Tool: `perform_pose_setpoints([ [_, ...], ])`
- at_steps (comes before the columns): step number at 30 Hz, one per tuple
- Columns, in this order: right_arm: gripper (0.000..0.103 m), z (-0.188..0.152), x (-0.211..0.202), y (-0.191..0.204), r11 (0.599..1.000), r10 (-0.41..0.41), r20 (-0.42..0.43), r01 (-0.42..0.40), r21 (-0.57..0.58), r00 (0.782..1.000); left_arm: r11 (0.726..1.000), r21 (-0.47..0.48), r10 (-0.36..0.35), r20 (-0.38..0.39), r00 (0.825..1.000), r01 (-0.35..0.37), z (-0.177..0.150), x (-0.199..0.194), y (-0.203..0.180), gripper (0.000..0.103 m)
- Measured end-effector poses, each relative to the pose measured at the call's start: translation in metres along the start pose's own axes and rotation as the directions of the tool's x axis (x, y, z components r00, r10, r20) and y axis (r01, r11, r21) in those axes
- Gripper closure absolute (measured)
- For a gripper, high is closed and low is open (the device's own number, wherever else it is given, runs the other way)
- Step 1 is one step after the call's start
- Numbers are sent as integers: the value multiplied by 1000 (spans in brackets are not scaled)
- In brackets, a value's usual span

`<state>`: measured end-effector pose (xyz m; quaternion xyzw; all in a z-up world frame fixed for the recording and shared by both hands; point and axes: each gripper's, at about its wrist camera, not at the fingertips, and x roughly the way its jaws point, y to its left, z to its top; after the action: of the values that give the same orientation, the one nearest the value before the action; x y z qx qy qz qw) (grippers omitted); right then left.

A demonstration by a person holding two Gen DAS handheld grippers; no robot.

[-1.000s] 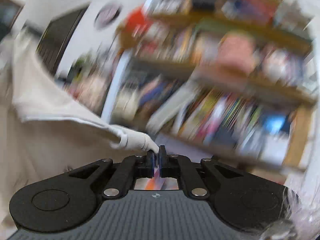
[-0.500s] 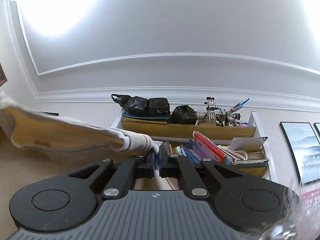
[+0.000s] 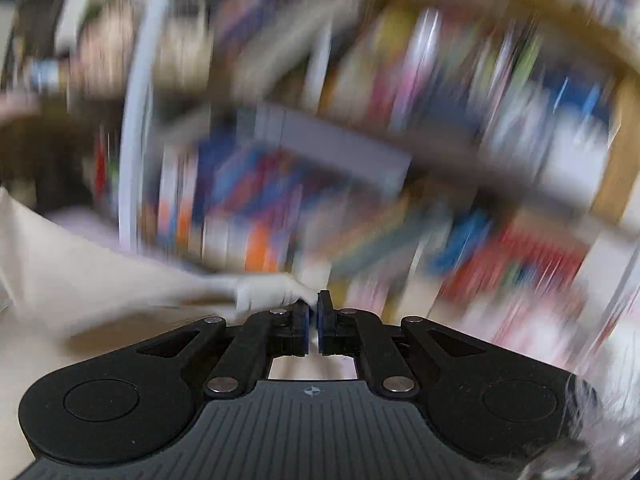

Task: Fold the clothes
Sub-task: 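Close the right tool on the hanging shirt while the left tool keeps holding it, then lay the shirt flat on the mat and open both tools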

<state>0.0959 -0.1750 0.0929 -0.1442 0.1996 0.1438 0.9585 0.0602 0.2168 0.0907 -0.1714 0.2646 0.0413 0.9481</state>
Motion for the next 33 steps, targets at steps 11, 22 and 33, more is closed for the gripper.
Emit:
perform_pose_setpoints([
  [11,99,-5,141,-1,991,-98,-157,83,-102,983,997,70,36,-147,989,-25,18,132,6,91],
  [22,44,-30,165,1,989,-75,-298,33,-145,952,976,212,82,-144,986,-51,1,135,5,38],
  [33,37,-81,46,32,993,13,-285,-45,-106,959,892,448,7,-150,989,62,-69,56,-27,38],
])
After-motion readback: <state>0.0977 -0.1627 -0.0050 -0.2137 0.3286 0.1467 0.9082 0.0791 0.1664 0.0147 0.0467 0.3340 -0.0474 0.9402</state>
